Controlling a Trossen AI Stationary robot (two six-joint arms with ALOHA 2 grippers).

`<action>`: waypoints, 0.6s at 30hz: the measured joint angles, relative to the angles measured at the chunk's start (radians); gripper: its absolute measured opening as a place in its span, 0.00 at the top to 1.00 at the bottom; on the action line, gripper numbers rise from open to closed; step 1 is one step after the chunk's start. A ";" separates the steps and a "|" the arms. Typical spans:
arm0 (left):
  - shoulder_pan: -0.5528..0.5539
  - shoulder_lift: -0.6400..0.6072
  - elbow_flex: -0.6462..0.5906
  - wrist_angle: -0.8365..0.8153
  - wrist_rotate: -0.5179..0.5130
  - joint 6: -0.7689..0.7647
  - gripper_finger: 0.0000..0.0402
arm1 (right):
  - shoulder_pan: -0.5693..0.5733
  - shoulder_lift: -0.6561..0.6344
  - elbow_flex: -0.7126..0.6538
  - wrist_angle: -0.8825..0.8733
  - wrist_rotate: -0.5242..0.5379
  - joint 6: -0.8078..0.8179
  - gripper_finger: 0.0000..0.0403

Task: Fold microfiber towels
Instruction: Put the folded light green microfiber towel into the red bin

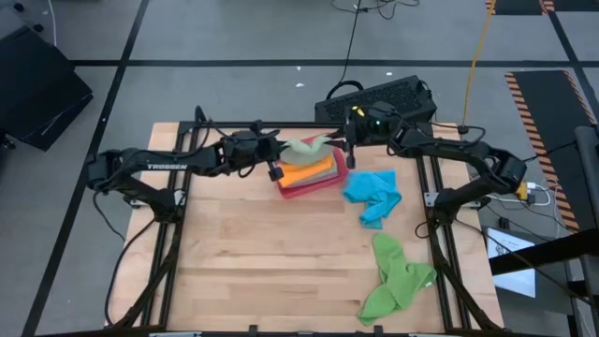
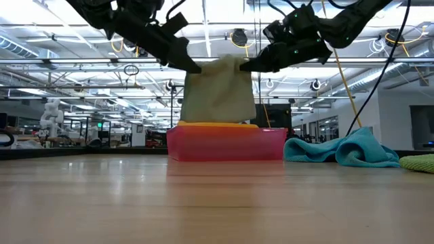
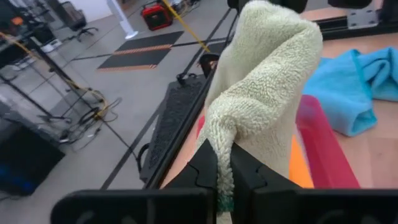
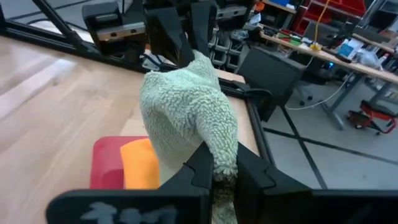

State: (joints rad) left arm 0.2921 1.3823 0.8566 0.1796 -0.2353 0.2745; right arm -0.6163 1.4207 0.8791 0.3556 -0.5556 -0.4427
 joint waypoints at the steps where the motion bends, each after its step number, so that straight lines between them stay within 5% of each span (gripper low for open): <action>1: -0.004 0.000 0.000 0.002 -0.020 0.003 0.96 | -0.001 0.002 0.000 0.002 0.000 -0.012 0.95; 8: 0.000 -0.029 0.001 0.013 -0.088 -0.015 0.98 | -0.033 0.002 0.000 0.040 -0.033 -0.030 0.95; 18: -0.017 -0.027 0.000 -0.153 -0.041 -0.179 0.98 | -0.045 0.043 0.000 -0.080 -0.108 -0.019 0.95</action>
State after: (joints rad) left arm 0.2751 1.3556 0.8566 0.0270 -0.2764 0.0958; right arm -0.6609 1.4636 0.8787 0.2752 -0.6634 -0.4612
